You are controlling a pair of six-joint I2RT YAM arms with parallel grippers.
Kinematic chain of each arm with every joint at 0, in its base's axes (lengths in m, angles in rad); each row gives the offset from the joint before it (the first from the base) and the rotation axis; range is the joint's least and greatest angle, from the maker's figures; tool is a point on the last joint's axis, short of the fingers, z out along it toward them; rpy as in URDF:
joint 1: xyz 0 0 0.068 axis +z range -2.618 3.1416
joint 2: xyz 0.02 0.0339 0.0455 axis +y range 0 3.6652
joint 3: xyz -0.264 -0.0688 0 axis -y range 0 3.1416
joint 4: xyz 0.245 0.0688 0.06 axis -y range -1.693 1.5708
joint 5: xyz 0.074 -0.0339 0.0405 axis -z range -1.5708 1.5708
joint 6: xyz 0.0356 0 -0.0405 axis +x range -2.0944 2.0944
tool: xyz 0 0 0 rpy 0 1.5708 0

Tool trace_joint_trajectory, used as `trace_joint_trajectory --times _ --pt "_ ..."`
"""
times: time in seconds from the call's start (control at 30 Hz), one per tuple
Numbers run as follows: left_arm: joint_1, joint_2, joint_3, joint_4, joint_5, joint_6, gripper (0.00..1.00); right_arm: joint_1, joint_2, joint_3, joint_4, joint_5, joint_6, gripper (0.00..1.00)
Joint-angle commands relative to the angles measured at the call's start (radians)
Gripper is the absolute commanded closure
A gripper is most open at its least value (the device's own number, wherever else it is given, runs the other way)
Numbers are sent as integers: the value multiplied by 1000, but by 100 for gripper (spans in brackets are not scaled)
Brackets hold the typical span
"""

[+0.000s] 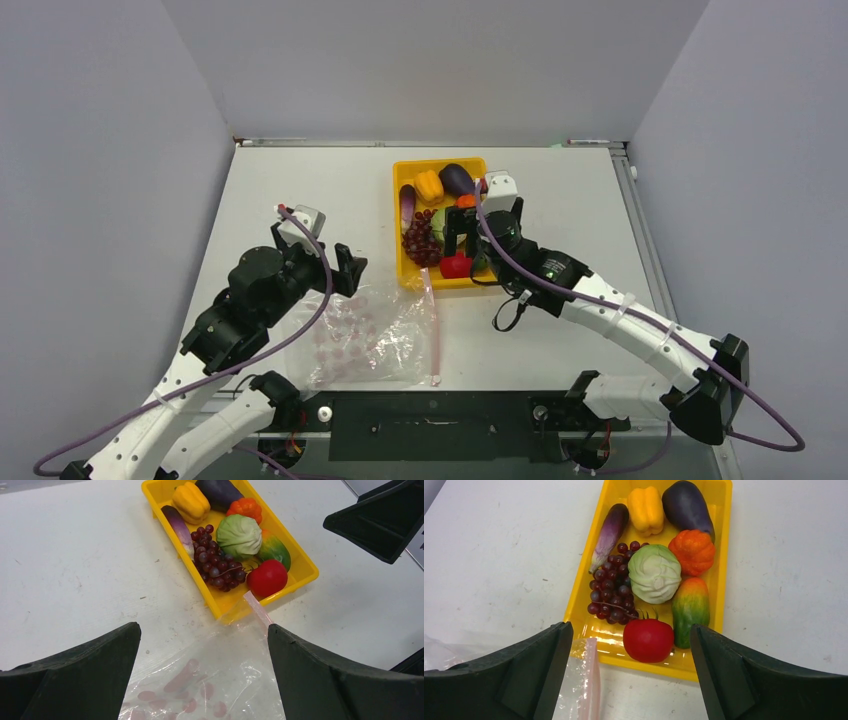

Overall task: Place the food in the zip-top bag and seal the zipper
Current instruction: Move the bin to the center of the board.

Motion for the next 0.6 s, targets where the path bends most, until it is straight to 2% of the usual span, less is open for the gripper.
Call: trace_joint_trajectory --times 0.0,0.17,0.37,0.57 --pt "8 -5 39 17 4 3 4 6 40 69 16 -32 6 10" --pt "10 -3 41 12 -8 0 4 8 91 112 4 -58 7 10" --pt "15 2 44 -2 -31 -2 4 7 100 105 67 -134 -26 10" --pt "20 9 48 -17 -56 -9 4 19 177 151 74 -140 -28 9"
